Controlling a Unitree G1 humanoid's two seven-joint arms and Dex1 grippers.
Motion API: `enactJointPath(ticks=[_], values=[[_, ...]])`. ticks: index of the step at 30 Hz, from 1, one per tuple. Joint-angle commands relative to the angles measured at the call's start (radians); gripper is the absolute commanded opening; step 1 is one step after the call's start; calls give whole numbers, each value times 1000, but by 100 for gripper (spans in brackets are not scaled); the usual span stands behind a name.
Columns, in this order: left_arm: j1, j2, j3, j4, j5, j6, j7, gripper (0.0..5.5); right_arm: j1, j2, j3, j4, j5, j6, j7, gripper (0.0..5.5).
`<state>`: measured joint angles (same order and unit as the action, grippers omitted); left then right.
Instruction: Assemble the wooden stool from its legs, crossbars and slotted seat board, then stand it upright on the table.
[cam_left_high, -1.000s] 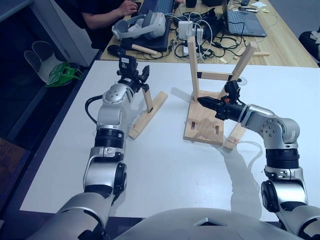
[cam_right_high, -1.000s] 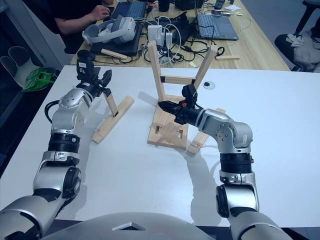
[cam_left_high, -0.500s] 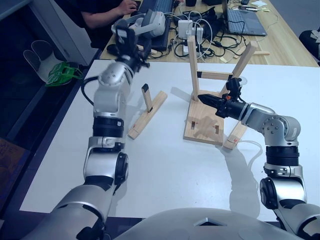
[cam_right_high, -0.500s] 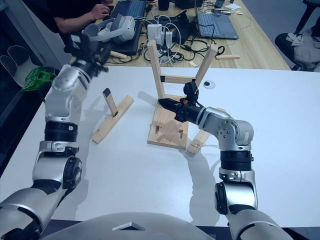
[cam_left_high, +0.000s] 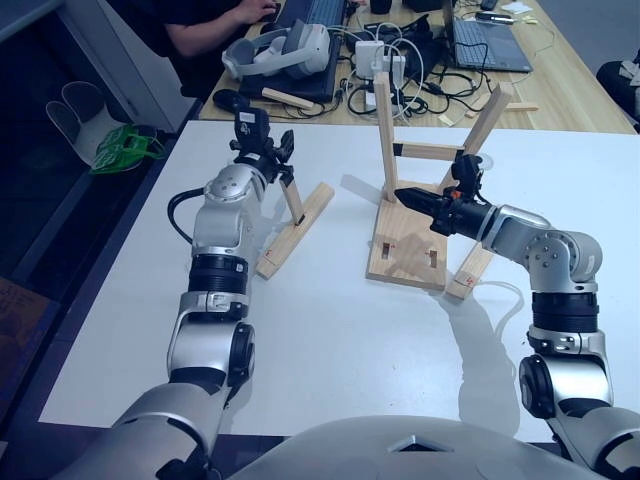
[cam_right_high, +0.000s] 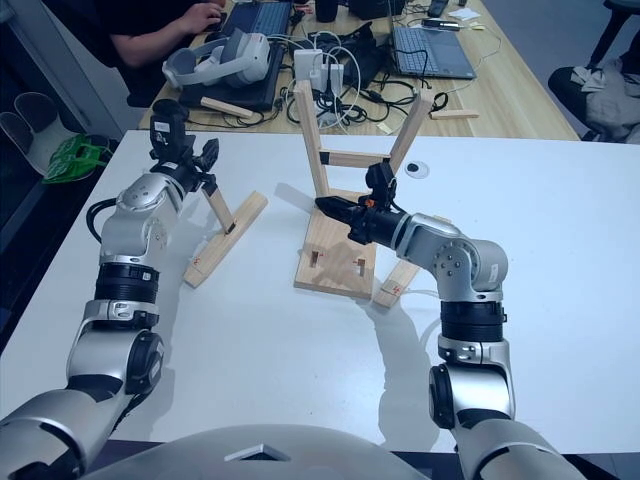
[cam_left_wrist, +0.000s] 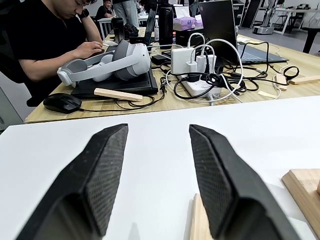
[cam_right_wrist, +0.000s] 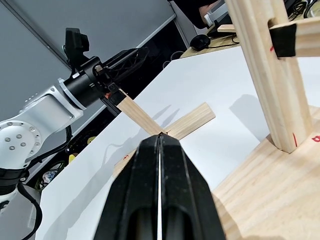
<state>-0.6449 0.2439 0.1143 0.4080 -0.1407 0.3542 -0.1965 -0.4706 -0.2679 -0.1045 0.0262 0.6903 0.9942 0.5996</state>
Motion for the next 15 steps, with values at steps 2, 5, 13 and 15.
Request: enactJointPath(ticks=[2, 5, 13, 15], values=[[-65, -13, 76, -123, -51, -34, 54, 226, -20, 4, -22, 15, 16, 6, -9, 0], [-76, 38, 110, -137, -26, 13, 111, 226, -22, 5, -24, 22, 14, 2, -7, 0], [159, 121, -40, -342, 29, 292, -4, 226, -12, 5, -39, 20, 20, 0, -10, 0], [183, 105, -86, -422, 1, 337, -57, 226, -13, 5, -43, 22, 22, 2, -10, 0]])
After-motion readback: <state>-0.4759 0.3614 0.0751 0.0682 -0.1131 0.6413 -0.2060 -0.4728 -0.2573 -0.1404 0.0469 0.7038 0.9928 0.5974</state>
